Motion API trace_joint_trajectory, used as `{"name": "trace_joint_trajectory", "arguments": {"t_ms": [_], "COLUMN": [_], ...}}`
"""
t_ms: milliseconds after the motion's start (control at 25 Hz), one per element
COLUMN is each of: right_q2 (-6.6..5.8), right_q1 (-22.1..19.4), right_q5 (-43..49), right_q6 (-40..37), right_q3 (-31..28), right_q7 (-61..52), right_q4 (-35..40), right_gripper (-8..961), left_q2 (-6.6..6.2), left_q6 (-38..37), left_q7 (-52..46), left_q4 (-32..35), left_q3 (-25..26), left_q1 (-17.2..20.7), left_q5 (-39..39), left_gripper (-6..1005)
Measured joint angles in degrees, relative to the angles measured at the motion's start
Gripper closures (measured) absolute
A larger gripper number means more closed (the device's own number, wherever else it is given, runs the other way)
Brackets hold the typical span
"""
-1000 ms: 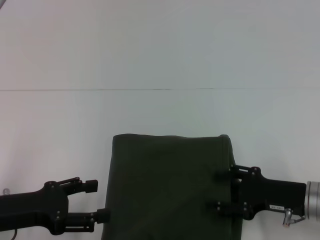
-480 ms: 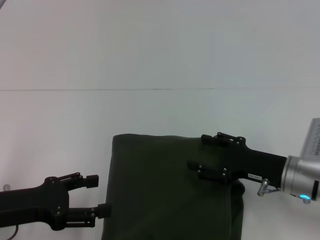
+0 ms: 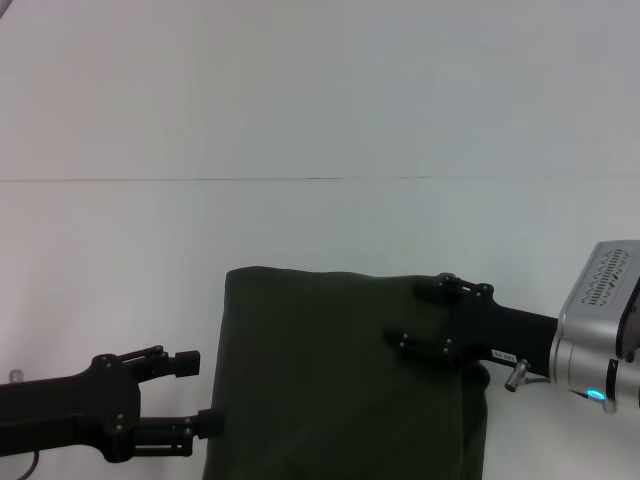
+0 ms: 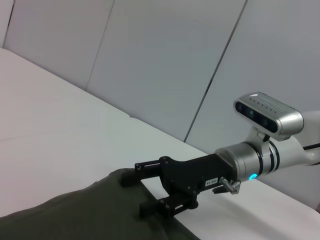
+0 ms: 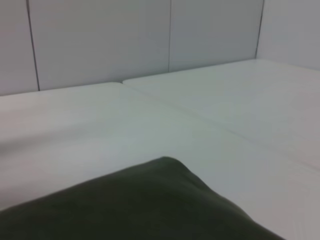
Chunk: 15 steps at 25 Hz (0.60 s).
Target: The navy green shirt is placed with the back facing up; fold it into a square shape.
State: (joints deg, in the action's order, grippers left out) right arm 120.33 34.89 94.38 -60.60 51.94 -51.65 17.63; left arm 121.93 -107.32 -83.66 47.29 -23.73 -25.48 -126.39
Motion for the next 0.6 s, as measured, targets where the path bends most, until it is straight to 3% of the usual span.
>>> {"name": "trace_joint_trajectory", "arguments": {"t_ms": [400,600], "right_q2": [-0.1,-0.21], "right_q1": [-0.64,-0.93], "right_q5": [-0.16,-0.4], "right_q6": [1.26,-2.27], "right_q3": [0.45,0.04], "right_q7": [0.33,1.21], "right_q4": [-1.41,-0.51], "right_gripper": [156,156], "left_q2": [0.06,0.11], "left_q6": [0.04,0.02], "left_q7": [0.01,0.04], "left_q4": [0.0,0.0], "left_q3": [-0.18,-0.24], "left_q1": [0.0,0.0], "left_q5": [0.0,0.0], "left_gripper": [65,65]}}
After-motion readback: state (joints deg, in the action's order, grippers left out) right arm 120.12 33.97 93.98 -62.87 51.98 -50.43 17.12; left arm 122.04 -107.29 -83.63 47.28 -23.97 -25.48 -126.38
